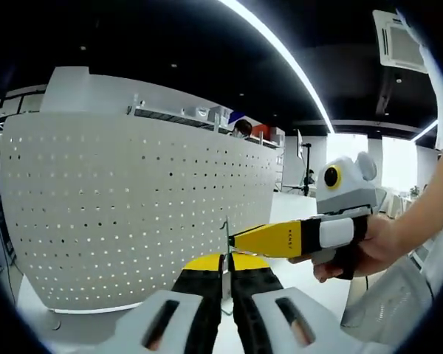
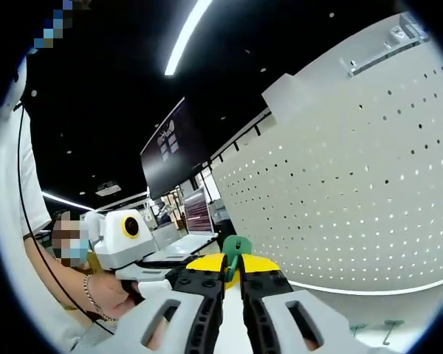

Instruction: Insert the hook assembly into the mounting plate slot until the hook locks in place.

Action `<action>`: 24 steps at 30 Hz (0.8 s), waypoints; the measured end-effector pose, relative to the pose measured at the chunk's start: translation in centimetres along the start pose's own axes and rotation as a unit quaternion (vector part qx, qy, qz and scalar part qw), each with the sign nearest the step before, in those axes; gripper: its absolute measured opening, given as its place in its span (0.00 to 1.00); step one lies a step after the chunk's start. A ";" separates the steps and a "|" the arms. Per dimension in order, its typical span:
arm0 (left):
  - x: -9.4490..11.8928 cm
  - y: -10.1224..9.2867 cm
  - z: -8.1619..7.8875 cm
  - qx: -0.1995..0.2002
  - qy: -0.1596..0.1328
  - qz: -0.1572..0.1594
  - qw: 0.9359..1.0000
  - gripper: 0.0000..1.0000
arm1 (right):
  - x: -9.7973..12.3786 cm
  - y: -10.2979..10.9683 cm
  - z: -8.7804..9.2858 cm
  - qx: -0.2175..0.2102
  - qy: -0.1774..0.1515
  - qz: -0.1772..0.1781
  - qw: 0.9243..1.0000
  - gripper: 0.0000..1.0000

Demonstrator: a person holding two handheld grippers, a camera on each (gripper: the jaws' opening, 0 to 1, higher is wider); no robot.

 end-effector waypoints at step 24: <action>0.0 -0.3 0.0 0.006 -0.001 -0.026 1.000 0.02 | -0.1 0.2 0.1 -0.055 -0.014 0.031 0.998 0.00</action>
Point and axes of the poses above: the point that each gripper's makers call its tool centre point, and the gripper's own axes: x roughly backward along the fingers, y roughly to its left, z roughly out of its underside, the point moved 10 cm from there along x, roughly backward along the fingers, and after that the axes turned 6 degrees about -z, right-handed, at the moved point
